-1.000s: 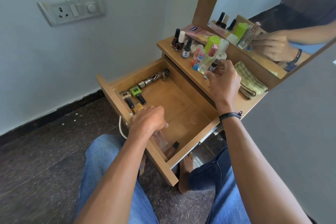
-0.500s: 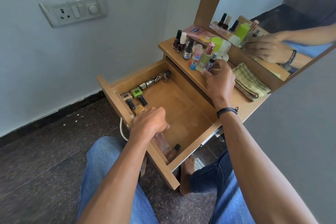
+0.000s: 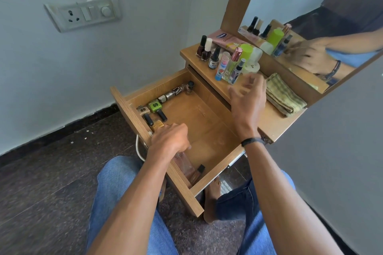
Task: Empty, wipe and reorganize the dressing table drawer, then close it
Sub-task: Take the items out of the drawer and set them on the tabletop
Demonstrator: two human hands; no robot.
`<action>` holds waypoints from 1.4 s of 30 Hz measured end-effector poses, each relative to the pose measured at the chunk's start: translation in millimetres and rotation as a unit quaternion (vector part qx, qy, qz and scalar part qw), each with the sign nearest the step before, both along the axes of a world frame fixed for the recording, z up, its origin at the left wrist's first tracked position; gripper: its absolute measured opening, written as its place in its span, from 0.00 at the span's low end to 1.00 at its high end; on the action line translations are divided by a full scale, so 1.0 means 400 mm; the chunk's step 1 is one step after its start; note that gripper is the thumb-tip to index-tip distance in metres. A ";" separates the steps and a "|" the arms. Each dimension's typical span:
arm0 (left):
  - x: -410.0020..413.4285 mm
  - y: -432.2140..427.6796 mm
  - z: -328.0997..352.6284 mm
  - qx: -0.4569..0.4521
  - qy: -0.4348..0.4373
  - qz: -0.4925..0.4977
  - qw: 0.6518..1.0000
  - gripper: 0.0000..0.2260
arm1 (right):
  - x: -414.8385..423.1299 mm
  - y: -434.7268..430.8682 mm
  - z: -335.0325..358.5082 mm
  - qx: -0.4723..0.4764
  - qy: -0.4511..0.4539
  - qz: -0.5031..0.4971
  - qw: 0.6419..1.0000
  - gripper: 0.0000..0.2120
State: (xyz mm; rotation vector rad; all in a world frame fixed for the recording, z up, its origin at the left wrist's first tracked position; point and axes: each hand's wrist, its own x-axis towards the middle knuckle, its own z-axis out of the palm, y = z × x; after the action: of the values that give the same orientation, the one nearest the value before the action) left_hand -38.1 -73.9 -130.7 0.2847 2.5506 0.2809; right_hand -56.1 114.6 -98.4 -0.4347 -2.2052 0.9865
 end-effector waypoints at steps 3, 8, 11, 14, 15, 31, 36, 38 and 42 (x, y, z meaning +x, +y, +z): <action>0.000 0.007 0.011 -0.012 -0.025 -0.011 1.000 0.14 | 0.086 -0.045 -0.034 0.073 0.035 0.073 0.994 0.11; 0.012 0.004 0.018 -0.034 -0.005 -0.035 0.999 0.12 | 0.185 -0.085 -0.086 0.168 -0.240 0.252 0.922 0.03; 0.016 0.006 0.012 -0.033 -0.010 -0.035 0.999 0.13 | 0.212 -0.093 -0.085 0.201 -0.376 0.293 0.856 0.08; 0.013 0.007 0.003 -0.024 -0.016 -0.030 0.999 0.11 | 0.225 -0.105 -0.072 0.257 -0.468 0.319 0.783 0.18; 0.013 0.007 -0.002 -0.022 -0.022 -0.032 0.999 0.11 | 0.228 -0.111 -0.068 0.283 -0.491 0.324 0.758 0.22; -0.021 0.001 0.013 0.018 -0.187 -0.101 0.977 0.08 | 0.187 -0.153 -0.032 0.284 -0.588 0.370 0.661 0.14; -0.017 -0.003 0.023 0.068 -0.202 -0.077 0.974 0.06 | 0.181 -0.142 -0.021 0.229 -0.589 0.364 0.684 0.10; -0.018 -0.009 0.022 0.105 -0.185 -0.050 0.976 0.08 | 0.184 -0.132 -0.019 0.215 -0.581 0.363 0.696 0.11; -0.023 -0.020 0.022 0.187 -0.144 0.012 0.972 0.09 | 0.193 -0.121 -0.022 0.218 -0.575 0.354 0.705 0.11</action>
State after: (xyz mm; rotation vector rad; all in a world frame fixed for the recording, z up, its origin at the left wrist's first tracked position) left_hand -47.2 -81.8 -121.8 0.3265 2.2042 0.7594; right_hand 21.0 66.2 -107.3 0.1541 -3.8218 0.4345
